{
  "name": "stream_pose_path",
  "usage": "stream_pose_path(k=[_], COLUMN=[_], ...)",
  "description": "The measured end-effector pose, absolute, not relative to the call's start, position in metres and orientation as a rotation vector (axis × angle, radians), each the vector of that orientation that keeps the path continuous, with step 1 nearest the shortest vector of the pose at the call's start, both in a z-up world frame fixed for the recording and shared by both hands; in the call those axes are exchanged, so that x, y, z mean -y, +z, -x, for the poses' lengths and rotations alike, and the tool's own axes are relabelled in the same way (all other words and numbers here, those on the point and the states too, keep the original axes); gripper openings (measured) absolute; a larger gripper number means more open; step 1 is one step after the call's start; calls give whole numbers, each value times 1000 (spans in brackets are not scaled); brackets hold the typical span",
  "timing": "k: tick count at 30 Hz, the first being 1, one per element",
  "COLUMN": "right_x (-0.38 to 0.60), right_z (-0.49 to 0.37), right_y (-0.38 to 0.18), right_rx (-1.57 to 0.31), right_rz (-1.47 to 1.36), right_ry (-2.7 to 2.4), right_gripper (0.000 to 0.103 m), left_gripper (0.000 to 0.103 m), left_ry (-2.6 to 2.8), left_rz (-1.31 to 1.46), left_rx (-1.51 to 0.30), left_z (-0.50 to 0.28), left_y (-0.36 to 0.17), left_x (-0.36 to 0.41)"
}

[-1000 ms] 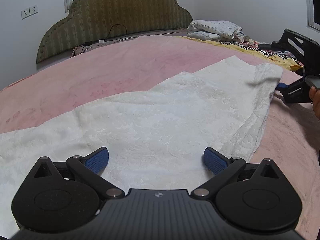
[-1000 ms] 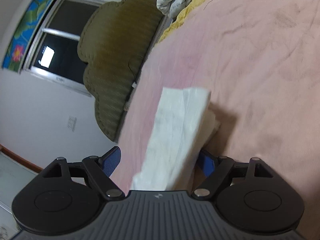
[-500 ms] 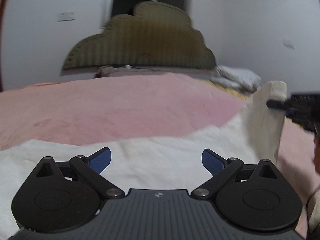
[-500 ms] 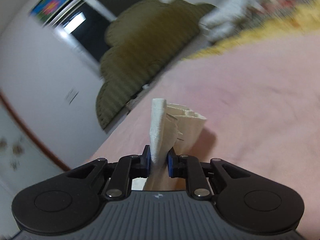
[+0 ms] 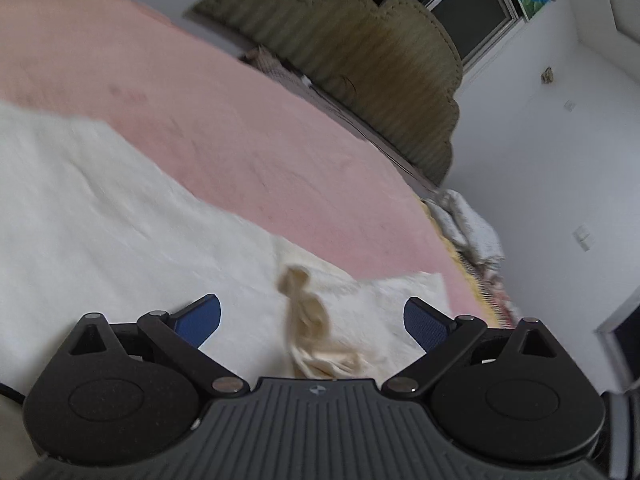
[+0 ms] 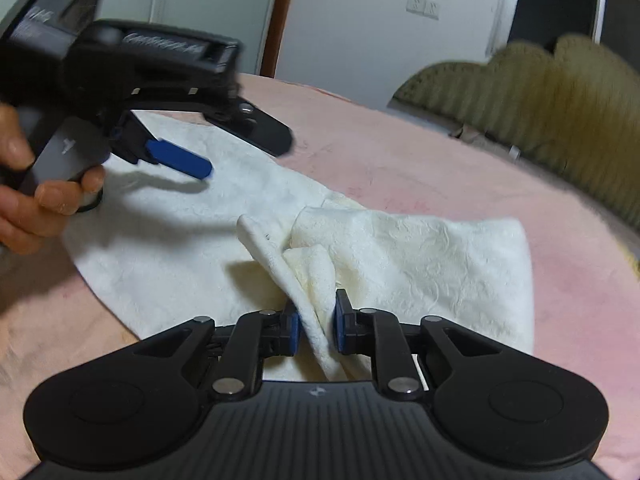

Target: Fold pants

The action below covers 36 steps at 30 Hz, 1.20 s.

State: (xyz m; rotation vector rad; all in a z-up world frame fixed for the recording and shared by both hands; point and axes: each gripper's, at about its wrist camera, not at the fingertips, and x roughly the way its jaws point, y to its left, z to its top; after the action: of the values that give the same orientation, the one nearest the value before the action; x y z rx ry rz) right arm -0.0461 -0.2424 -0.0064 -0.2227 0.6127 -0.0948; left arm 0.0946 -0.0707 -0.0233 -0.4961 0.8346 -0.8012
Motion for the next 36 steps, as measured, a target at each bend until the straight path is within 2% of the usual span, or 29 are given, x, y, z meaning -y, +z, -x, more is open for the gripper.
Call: stream_pose_path(k=[5, 7, 8, 9, 11, 14, 18, 21, 24, 26, 27, 30, 32, 34, 36], right_x=[236, 230, 228, 226, 222, 215, 200, 186, 173, 170, 173, 205, 228, 246, 255], right_z=[67, 74, 75, 76, 75, 67, 51, 33, 22, 33, 41, 63, 70, 61, 45], right_y=[-4, -4, -4, -4, -1, 5, 11, 0, -13, -13, -7, 23, 36, 35, 18], right_rx=[-513, -482, -473, -471, -470, -444, -408, -437, -565, -593, -596, -558, -501, -495, -566], right_rz=[252, 272, 283, 284, 297, 303, 302, 329, 360, 375, 358, 162, 74, 34, 4], right_ry=[-37, -20, -19, -17, -32, -21, 24, 85, 121, 172, 197, 287, 234, 135, 57], right_gripper=[16, 16, 16, 16, 16, 16, 17, 16, 22, 22, 22, 23, 23, 23, 23], left_gripper=[99, 91, 74, 48, 31, 22, 22, 23, 36, 40, 47, 54, 54, 54, 56], left_ry=[-895, -872, -880, -885, -837, -779, -682, -619, -570, -571, -570, -539, -512, -476, -435], left_rz=[613, 648, 646, 616, 503, 365, 207, 117, 66, 68, 73, 103, 109, 97, 74], left_rx=[-986, -965, -944, -933, -902, -797, -674, -712, -778, -769, -768, -748, -725, -707, -678], left_z=[-105, -110, -111, -113, -113, -110, -103, -109, -113, -112, -113, -113, -112, -110, -107], left_y=[-36, -38, -37, -35, -27, -14, 4, -3, -23, -28, -26, -17, -10, -4, 3], left_x=[99, 101, 101, 102, 104, 100, 88, 85, 83, 79, 78, 71, 65, 60, 53])
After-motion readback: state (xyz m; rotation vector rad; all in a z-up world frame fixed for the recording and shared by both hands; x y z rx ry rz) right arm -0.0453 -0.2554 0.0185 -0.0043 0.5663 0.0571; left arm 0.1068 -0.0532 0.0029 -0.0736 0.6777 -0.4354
